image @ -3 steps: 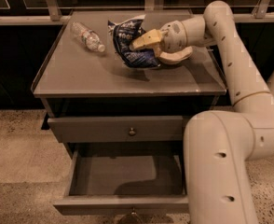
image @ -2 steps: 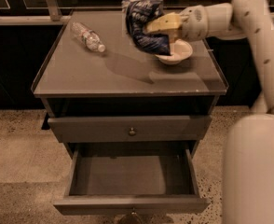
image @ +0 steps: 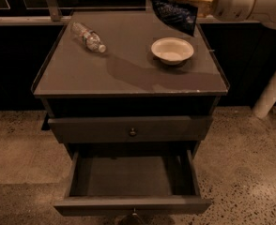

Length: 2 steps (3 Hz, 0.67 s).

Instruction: Place blue chip bag into middle drawer

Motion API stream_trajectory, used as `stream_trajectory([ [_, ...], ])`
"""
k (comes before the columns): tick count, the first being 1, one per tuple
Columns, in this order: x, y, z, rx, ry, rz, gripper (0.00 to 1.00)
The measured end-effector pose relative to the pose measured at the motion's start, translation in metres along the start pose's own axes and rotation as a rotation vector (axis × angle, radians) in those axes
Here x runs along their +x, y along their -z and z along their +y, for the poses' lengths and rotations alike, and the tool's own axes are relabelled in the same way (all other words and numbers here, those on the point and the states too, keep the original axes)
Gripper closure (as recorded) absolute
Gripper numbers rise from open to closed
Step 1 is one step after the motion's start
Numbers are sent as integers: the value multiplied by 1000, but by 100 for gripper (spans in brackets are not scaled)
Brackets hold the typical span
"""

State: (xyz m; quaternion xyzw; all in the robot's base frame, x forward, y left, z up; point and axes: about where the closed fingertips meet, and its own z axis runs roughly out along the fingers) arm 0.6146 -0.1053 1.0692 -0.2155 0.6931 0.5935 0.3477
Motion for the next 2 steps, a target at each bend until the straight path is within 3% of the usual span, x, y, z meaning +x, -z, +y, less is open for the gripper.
stream_trajectory([
  [1,0,0,0,0,0,1,100],
  [2,17,-8,-24,-36,-58,-17,100],
])
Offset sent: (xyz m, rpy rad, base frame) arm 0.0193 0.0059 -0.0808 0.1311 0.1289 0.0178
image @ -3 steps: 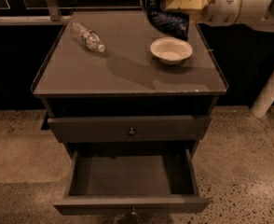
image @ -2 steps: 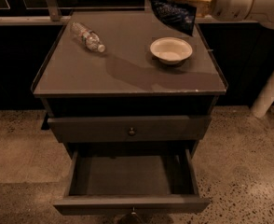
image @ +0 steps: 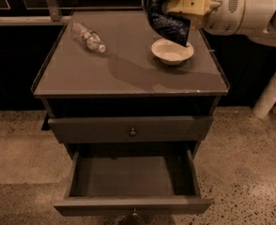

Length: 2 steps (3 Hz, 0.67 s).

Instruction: Place blue chip bag into middle drawer

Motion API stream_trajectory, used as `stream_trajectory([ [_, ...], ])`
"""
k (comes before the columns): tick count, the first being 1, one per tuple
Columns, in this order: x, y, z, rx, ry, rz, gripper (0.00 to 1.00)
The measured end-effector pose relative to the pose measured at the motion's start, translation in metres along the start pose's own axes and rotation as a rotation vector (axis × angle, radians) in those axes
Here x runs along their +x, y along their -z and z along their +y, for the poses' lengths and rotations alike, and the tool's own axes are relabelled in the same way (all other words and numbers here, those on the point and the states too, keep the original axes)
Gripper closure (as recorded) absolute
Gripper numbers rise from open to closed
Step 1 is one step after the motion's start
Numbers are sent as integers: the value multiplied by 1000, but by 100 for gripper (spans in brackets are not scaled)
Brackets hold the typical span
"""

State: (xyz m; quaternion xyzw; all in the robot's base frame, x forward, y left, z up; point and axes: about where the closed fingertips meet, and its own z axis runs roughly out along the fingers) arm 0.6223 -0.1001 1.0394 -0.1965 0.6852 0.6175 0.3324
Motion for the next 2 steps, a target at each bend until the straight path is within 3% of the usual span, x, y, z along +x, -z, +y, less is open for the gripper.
stream_trajectory([
  [2,59,-29,-59,-140,-156,-101,100],
])
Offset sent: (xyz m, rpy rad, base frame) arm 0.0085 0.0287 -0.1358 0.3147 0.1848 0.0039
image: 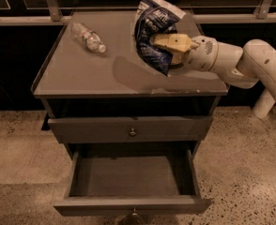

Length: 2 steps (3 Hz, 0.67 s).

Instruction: Place blue chip bag into middle drawer

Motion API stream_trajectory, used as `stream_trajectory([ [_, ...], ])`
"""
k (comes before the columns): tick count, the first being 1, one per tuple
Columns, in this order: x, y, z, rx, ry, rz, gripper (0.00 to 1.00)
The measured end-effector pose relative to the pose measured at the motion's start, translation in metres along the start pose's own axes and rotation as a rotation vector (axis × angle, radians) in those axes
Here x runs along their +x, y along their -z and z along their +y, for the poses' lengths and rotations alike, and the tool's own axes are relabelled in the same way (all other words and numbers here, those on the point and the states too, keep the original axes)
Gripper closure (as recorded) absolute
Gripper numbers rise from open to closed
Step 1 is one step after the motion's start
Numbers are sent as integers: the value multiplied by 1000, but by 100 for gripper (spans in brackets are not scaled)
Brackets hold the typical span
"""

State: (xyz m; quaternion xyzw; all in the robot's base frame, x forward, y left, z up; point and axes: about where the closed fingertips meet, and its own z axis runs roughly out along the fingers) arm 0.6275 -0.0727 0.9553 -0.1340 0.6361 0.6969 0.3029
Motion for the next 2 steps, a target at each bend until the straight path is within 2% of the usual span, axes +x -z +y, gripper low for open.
stream_trajectory([
  [1,0,0,0,0,0,0,100],
  [2,18,-1,-5,41,-61,2,100],
])
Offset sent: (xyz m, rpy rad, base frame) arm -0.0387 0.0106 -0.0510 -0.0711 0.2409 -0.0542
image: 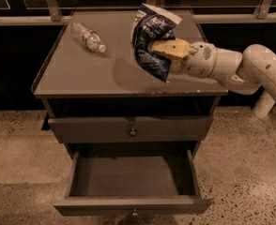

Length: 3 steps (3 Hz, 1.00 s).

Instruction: Place blue chip bag into middle drawer

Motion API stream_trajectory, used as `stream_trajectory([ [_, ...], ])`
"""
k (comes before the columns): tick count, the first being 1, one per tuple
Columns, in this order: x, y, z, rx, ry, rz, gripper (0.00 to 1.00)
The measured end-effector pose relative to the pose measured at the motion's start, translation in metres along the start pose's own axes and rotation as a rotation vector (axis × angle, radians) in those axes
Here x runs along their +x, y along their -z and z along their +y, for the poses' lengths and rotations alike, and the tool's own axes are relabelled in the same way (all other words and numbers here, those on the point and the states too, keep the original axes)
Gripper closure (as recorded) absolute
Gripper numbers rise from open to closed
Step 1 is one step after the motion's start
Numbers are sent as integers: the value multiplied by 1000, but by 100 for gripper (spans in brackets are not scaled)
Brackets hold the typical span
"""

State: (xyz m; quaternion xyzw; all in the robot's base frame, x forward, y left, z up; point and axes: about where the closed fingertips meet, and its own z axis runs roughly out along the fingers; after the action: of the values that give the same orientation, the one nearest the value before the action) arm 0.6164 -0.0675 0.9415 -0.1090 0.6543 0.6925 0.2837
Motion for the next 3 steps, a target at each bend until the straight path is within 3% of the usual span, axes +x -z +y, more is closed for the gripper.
stream_trajectory([
  [1,29,10,-3,73,-112,-65,100],
  [2,70,19,-37,122,-246,-156,100],
  [3,126,13,-92,136,-395,-231,100],
])
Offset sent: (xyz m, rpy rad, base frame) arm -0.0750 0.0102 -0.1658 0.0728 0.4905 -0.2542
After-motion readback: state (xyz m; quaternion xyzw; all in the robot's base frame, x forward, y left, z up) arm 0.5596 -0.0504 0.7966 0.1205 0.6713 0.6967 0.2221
